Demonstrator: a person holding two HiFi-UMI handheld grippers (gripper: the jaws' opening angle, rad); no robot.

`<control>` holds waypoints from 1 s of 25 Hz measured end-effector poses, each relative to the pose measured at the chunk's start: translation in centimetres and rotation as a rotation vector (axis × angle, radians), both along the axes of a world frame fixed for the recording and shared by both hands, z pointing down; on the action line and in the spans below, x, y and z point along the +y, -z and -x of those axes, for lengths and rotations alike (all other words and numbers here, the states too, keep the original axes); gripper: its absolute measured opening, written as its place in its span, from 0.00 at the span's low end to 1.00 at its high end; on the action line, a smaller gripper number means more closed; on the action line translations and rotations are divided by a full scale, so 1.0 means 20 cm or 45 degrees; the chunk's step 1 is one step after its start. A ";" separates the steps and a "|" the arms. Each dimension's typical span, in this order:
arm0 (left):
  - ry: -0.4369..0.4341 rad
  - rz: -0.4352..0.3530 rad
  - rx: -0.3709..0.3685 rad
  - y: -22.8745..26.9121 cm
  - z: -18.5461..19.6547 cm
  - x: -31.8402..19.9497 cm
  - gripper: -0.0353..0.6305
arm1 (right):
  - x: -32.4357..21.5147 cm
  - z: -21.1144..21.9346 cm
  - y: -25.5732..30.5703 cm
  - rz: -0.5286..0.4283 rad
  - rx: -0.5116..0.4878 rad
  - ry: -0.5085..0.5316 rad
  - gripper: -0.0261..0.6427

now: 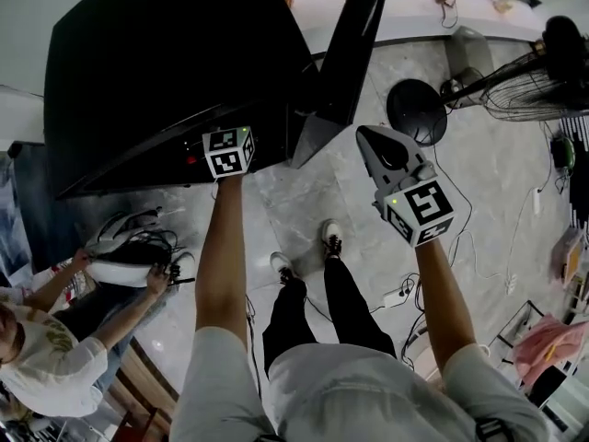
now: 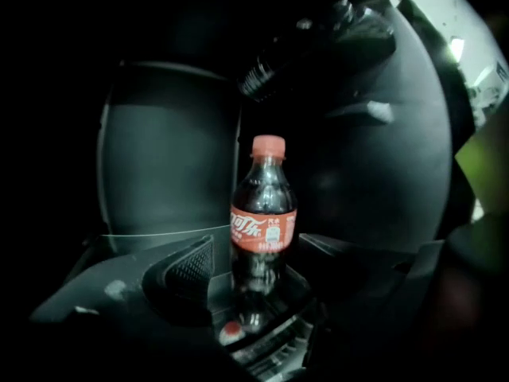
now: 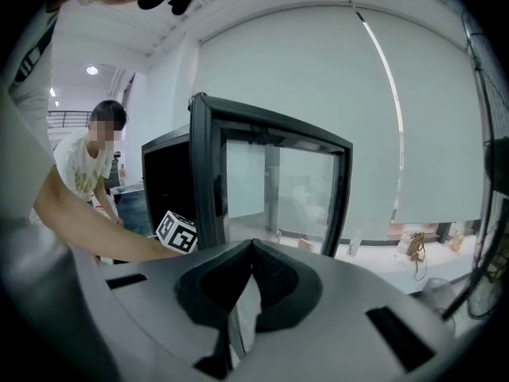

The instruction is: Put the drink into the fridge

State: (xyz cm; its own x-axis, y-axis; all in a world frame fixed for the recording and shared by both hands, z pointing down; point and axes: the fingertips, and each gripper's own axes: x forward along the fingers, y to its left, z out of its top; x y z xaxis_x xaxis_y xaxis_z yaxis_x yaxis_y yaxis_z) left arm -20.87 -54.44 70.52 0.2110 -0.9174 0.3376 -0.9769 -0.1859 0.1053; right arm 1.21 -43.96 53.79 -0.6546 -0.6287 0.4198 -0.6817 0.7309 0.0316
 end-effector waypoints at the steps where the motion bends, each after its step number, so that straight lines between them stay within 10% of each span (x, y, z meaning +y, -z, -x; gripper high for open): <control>1: 0.004 0.011 -0.004 0.01 0.01 0.04 0.52 | 0.01 0.00 0.02 -0.008 -0.005 0.002 0.04; 11: 0.026 0.020 -0.032 0.40 0.10 0.59 0.50 | 0.16 0.07 0.36 -0.131 -0.053 0.071 0.04; 25: -0.065 -0.101 -0.168 1.21 0.07 1.22 0.08 | 0.42 0.16 0.83 -0.269 -0.042 0.135 0.04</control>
State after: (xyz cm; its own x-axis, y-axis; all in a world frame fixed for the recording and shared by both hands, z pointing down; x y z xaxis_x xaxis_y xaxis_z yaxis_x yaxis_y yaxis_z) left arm -22.24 -29.99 46.42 0.2168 -0.9313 0.2927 -0.9703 -0.2386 -0.0405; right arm -1.96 -35.53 37.12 -0.7328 -0.6274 0.2634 -0.6048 0.7779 0.1703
